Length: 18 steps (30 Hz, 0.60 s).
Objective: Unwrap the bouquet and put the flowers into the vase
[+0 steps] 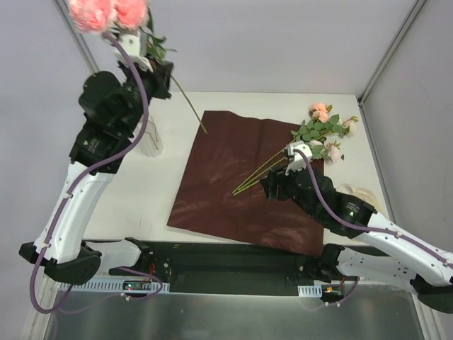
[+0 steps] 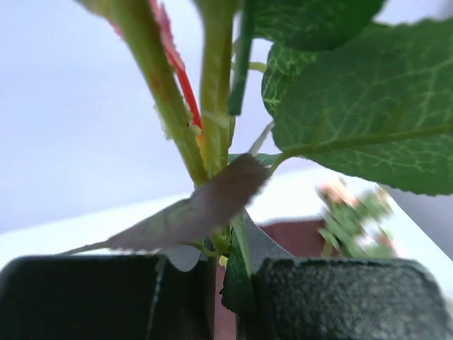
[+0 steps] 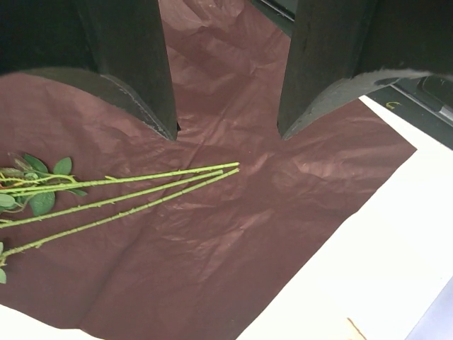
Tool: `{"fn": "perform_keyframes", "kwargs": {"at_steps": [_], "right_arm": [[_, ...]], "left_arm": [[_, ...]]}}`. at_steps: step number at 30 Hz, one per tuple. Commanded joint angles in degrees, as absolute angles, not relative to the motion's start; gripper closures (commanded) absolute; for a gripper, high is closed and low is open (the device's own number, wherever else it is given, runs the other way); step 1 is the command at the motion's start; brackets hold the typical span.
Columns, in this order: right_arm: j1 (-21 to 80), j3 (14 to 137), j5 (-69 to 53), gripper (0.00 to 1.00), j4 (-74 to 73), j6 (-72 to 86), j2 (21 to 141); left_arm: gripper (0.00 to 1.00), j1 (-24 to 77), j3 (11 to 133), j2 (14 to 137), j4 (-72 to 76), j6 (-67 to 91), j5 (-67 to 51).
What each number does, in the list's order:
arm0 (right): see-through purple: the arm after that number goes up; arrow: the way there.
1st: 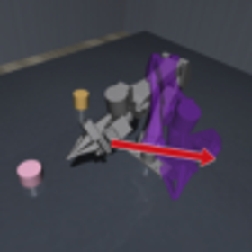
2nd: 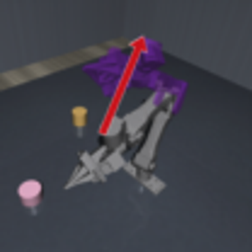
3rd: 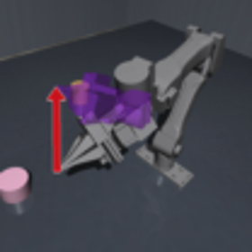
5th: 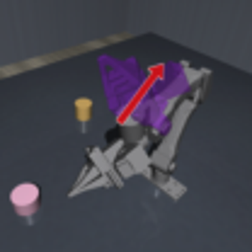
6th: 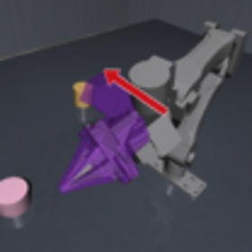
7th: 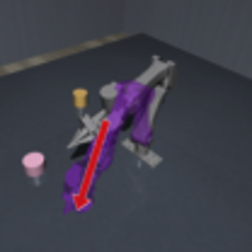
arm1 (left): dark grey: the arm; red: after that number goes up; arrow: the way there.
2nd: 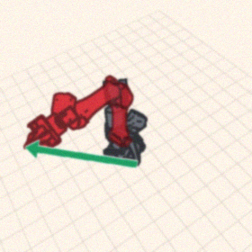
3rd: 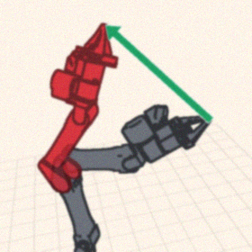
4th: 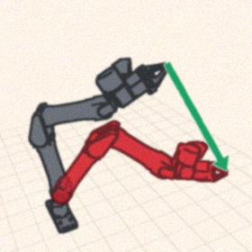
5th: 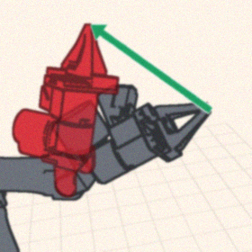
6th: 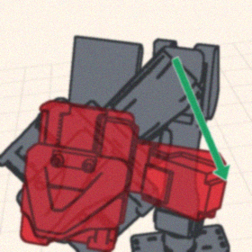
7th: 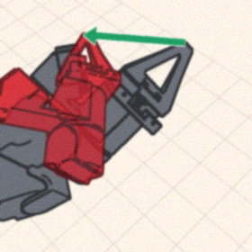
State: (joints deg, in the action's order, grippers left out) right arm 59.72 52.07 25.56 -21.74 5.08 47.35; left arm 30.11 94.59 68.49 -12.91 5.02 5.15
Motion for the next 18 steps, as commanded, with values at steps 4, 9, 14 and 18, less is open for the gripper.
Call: {"fn": "perform_keyframes", "kwargs": {"at_steps": [4,9,14,18], "right_arm": [[59.77,53.26,30.23,0.39,-26.45,7.73,45.00],[59.77,52.91,31.20,0.39,-27.42,8.53,44.21],[59.85,53.35,31.90,0.39,-28.12,8.70,44.21],[59.85,53.52,32.17,0.39,-28.21,8.61,44.73]], "left_arm": [[1.00,19.43,112.91,75.75,-11.34,-6.77,19.95],[1.00,13.11,119.08,80.23,-11.42,-7.47,21.10],[1.00,8.79,119.62,81.47,-11.69,-4.83,18.72],[1.00,8.00,117.95,81.04,-11.69,-4.92,18.81]]}}
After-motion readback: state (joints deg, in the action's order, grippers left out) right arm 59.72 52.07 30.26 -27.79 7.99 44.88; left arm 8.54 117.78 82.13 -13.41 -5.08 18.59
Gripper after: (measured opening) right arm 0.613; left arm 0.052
